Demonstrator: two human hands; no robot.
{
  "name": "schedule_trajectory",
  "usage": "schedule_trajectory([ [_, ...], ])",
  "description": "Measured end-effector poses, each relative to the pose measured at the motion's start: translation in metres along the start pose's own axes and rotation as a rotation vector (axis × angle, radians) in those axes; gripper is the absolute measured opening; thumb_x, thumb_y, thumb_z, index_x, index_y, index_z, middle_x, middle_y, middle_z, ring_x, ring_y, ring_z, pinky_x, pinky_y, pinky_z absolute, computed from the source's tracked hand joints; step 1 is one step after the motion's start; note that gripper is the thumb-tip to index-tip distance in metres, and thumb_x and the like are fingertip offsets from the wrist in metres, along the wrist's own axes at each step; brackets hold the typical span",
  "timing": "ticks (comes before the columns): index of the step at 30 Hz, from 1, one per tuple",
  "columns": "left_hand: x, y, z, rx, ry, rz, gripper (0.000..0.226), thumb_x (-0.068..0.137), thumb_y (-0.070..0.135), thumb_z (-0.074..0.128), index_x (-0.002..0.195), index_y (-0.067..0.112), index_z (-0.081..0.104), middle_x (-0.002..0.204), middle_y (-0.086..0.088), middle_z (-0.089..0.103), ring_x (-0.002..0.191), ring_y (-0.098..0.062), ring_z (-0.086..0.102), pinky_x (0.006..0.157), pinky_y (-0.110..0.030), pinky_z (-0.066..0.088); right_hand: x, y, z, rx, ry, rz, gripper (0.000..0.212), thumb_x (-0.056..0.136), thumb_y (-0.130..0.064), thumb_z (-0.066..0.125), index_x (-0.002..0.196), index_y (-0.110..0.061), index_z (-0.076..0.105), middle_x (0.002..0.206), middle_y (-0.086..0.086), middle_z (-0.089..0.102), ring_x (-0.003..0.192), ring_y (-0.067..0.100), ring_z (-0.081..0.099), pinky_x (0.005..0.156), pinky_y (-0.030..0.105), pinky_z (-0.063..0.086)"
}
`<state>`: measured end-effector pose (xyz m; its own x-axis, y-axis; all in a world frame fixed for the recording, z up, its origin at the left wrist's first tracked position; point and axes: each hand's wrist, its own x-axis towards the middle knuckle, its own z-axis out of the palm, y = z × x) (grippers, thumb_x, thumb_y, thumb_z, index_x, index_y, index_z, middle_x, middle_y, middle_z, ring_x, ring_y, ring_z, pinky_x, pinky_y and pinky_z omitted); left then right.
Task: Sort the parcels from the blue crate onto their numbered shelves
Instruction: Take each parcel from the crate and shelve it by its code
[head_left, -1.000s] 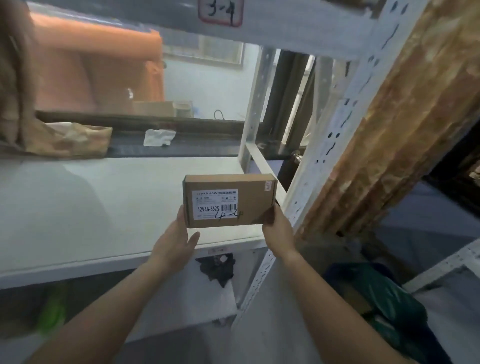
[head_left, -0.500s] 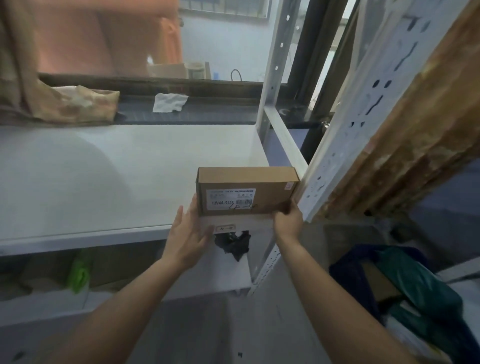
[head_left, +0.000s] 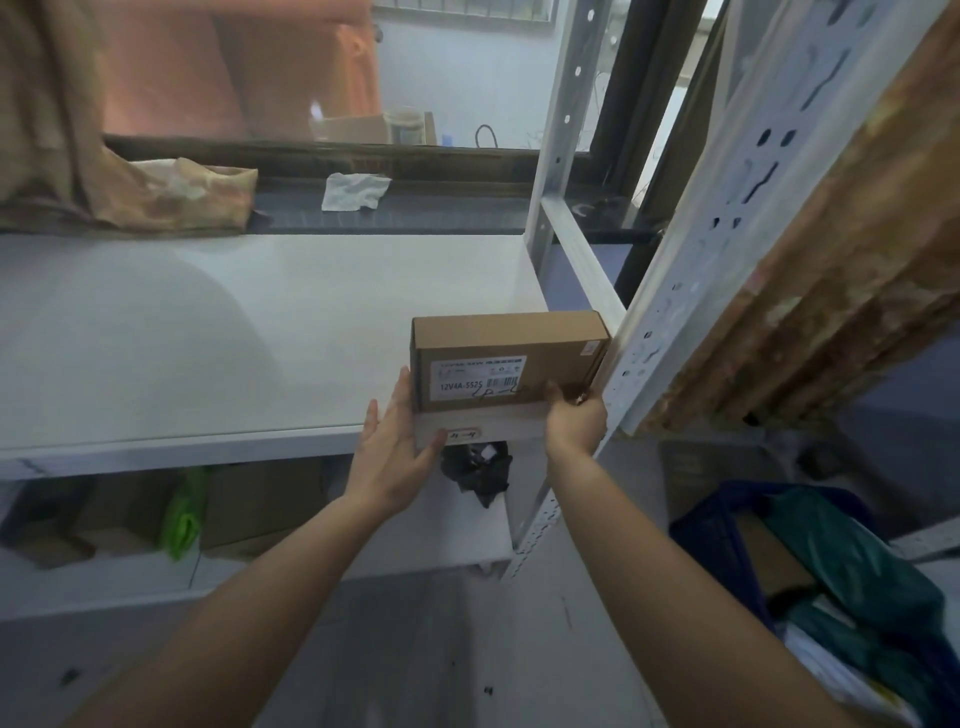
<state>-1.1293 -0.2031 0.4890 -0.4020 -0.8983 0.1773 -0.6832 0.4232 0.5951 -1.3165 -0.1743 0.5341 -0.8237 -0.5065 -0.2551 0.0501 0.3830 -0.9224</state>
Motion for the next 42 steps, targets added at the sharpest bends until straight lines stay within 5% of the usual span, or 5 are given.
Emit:
schedule_trajectory([
  [6,-0.009,-0.001,-0.003,0.062,-0.041,-0.149,0.094,0.082,0.070,0.034,0.147,0.027,-0.018,0.159,0.005,-0.010,0.143,-0.016,-0.008,0.111,-0.033,-0.006,-0.023,0.006,-0.015,0.018,-0.028,-0.076,0.051,0.090,-0.026,0.059,0.137,-0.010,0.047,0.138,0.007,0.051,0.127,0.027,0.049,0.100,0.035,0.041],
  [15,-0.061,-0.017,-0.098,0.572,-0.263,-0.205,0.085,0.091,0.064,0.023,0.148,0.015,-0.017,0.157,-0.002,-0.020,0.146,-0.018,-0.016,0.118,-0.038,-0.009,-0.086,0.006,-0.023,-1.241,-0.685,-0.746,0.073,0.095,-0.040,0.045,0.153,-0.013,0.011,0.161,0.003,0.012,0.149,0.021,0.011,0.120,0.039,0.011],
  [23,-0.130,-0.053,-0.305,0.624,-0.066,-0.367,0.081,0.092,0.062,0.021,0.149,0.015,-0.014,0.158,-0.003,-0.018,0.146,-0.018,-0.014,0.121,-0.040,-0.005,-0.240,-0.135,0.068,-1.181,-0.769,-1.275,0.071,0.097,-0.043,0.043,0.154,-0.013,0.011,0.163,0.004,0.005,0.150,0.019,0.005,0.122,0.036,0.005],
  [29,-0.247,-0.101,-0.503,0.679,0.091,-0.597,0.081,0.091,0.065,0.019,0.151,0.014,-0.003,0.160,-0.003,-0.008,0.147,-0.016,-0.005,0.120,-0.038,-0.001,-0.418,-0.231,0.127,-0.952,-0.748,-1.520,0.064,0.092,-0.044,0.050,0.146,-0.014,0.032,0.155,0.005,0.029,0.143,0.023,0.028,0.115,0.036,0.026],
  [42,-0.577,-0.204,-0.684,0.726,0.318,-0.968,0.079,0.093,0.060,0.023,0.151,0.013,-0.002,0.160,-0.004,-0.005,0.148,-0.016,-0.001,0.119,-0.035,0.001,-0.771,-0.189,0.236,-0.915,-1.082,-1.743,0.071,0.094,-0.052,0.044,0.152,-0.017,0.022,0.160,0.005,0.022,0.145,0.026,0.025,0.118,0.038,0.024],
])
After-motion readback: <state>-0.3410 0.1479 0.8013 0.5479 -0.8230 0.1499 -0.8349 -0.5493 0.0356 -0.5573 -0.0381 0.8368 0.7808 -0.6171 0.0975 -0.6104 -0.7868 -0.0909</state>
